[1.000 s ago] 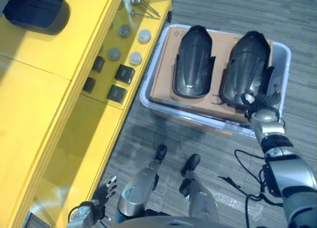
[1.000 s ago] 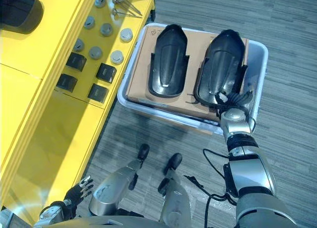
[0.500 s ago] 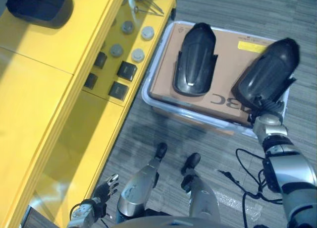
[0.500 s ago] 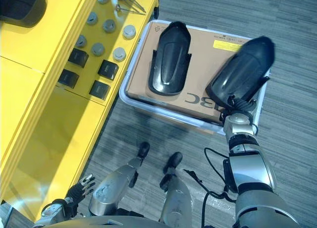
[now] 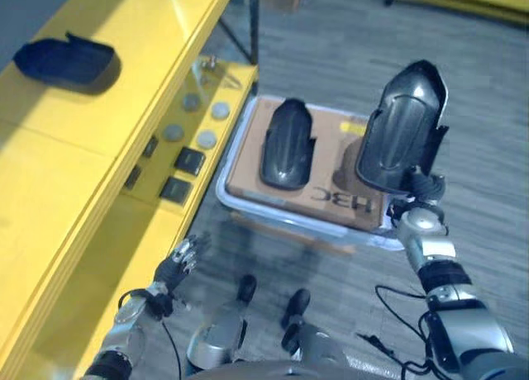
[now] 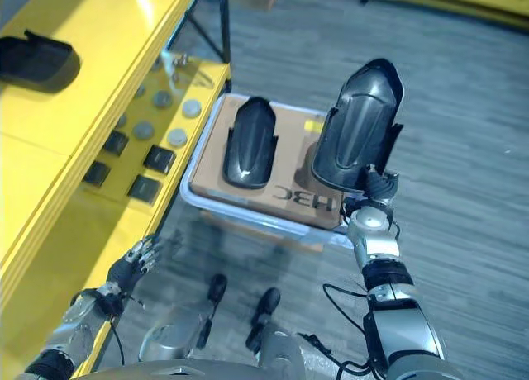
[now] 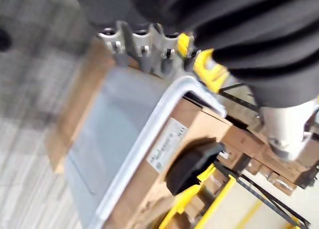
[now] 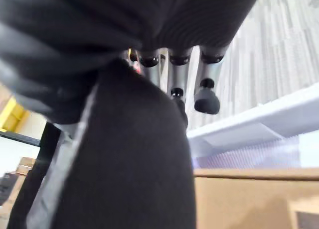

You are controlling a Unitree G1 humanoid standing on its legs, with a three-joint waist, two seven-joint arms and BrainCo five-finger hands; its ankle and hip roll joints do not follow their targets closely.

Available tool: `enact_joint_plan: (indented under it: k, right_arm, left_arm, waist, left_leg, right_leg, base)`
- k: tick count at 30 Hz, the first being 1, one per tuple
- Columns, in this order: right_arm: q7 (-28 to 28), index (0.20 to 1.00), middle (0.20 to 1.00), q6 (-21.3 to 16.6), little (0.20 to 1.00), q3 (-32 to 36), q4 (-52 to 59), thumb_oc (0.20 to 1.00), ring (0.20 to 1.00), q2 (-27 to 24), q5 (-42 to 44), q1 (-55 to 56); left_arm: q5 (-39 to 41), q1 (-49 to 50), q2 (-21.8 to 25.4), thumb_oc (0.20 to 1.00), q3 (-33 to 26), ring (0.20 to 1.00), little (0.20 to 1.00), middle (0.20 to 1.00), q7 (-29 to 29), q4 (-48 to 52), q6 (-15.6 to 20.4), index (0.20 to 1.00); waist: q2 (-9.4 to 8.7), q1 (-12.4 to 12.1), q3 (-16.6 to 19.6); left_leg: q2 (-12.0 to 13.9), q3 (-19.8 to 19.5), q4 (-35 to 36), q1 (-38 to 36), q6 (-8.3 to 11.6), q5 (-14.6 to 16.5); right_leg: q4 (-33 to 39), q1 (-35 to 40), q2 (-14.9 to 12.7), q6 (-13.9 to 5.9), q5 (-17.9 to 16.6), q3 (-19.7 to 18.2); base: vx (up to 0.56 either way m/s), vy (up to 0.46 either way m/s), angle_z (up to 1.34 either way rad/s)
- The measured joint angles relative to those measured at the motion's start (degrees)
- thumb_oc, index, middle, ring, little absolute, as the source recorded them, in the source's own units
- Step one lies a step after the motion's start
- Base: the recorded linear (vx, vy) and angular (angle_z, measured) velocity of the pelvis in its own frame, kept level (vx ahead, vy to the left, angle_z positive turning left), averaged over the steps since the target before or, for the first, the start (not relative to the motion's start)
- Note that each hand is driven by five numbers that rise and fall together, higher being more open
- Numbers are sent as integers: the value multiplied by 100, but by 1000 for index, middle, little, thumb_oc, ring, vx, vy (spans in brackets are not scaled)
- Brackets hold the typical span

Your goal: Move parts from the plastic box to the shelf.

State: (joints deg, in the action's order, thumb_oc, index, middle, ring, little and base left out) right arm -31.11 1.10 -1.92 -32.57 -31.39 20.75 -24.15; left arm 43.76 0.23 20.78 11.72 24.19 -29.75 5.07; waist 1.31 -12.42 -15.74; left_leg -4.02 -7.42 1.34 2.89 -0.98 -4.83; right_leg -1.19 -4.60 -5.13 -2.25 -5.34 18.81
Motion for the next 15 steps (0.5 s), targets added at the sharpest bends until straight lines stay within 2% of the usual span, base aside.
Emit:
enact_joint_plan:
  k: [2,4,6,9,11,12,15]
  right_arm:
    - [176,200,200,-7,200,-8,307,200,200,3,-123,249]
    - [401,200,200,12,200,-59,314,200,200,9,-328,343]
    - [695,200,200,113,200,-323,462,200,200,110,-370,408]
    - [1125,200,200,141,200,-847,477,200,200,265,-543,413]
    - [1353,200,200,195,200,-1112,465,200,200,282,-544,413]
    - [1451,200,200,322,200,-1362,460,200,200,311,-548,356]
    - [1679,200,200,445,200,-1739,456,200,200,605,-547,214]
  left_arm:
    - [5,-145,17,1000,-45,1000,1000,1000,-18,317,-194,1000]
    - [12,-436,-42,1000,-33,1000,1000,1000,-169,481,-523,1000]
    - [129,-898,-126,1000,-6,1000,1000,1000,-483,719,-938,1000]
    - [350,-1658,-448,1000,128,1000,1000,1000,-793,570,-1274,1000]
    - [345,-1950,-661,1000,302,1000,1000,1000,-916,480,-1392,1000]
    - [335,-2174,-803,1000,497,1000,1000,1000,-1043,119,-1407,1000]
    - [334,-2367,-1031,1000,766,1000,1000,1000,-1278,-257,-1525,1000]
  waist:
    - [-76,66,277]
    - [-97,246,451]
    - [-96,425,571]
    - [-69,690,847]
    - [-26,805,886]
    - [6,877,925]
    - [43,979,951]
  left_leg:
    - [13,132,1,-128,-24,59]
    - [22,180,40,-305,-33,110]
    - [54,292,156,-530,-47,111]
    - [72,416,198,-587,-49,112]
    - [80,450,220,-609,-43,125]
    - [94,496,220,-661,-43,120]
    - [148,588,276,-712,-22,128]
  right_leg:
    - [91,111,31,0,-24,-130]
    - [231,303,63,-26,-59,-182]
    - [360,495,113,-27,-100,-297]
    - [519,543,154,-18,-186,-427]
    - [582,588,184,-16,-220,-488]
    - [582,587,200,-3,-236,-529]
    - [582,588,256,13,-245,-615]
  base:
    - [94,-2,-29]
    - [101,-1,-22]
    - [42,-9,-29]
    - [6,-6,-30]
    - [4,-8,-15]
    - [4,-8,-18]
    - [8,-3,-20]
